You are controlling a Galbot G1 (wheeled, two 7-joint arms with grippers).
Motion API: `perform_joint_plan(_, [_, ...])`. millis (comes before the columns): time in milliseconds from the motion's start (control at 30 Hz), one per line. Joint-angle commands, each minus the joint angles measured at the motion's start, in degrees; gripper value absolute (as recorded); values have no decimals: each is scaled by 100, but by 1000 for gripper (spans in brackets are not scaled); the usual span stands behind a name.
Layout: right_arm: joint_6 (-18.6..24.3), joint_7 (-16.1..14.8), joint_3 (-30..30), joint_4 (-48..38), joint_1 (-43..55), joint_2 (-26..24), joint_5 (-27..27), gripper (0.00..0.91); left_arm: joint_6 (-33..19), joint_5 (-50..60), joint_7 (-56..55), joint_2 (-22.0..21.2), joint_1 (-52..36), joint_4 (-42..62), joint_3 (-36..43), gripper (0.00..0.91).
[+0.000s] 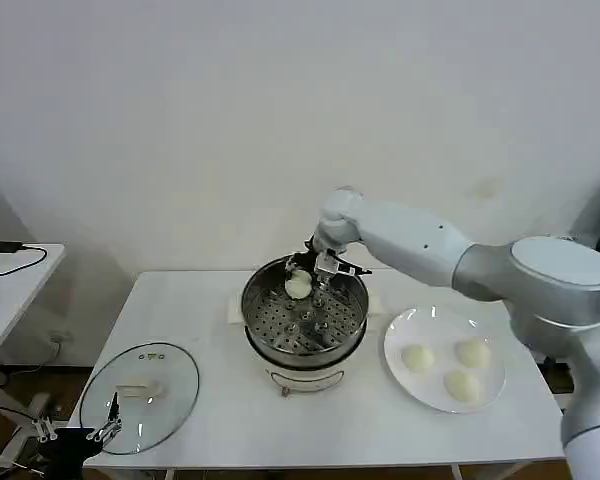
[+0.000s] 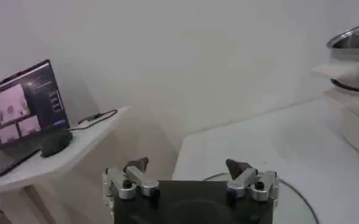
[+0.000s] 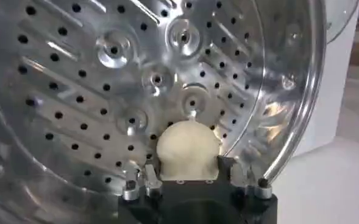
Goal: Take steamed baozi put them in steamer then cover it.
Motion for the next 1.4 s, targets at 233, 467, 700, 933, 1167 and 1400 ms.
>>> perform_joint_plan(233, [-426,-86,-251,1004,675,-490,671,907,2,14,3,-13,-1,-14,35,907])
perform_joint_plan(467, [-2551,-65,-1104,3241,2130,-2334,2272,907,21,12,17,-15,-17,-88,136,907])
perform_joint_plan(700, [-3633,-34,-1646,4099,2508,-4029,2609,907,244,-122,103,127,-12,-370,361,907])
perform_joint_plan(933, [-4346,-309,-1972,4637,2062,-5235,3028,907,332,27,164,232,19,-631,572,907])
perform_joint_plan(1167, [-4868,-374,-1526,4608,1096,-5408,3711,907,296,332,155,187,70,-561,775,907])
perform_joint_plan(1400, [-4907,-661,-1335,4200,452,-5156,3764,907,236,418,128,165,97,-500,796,907])
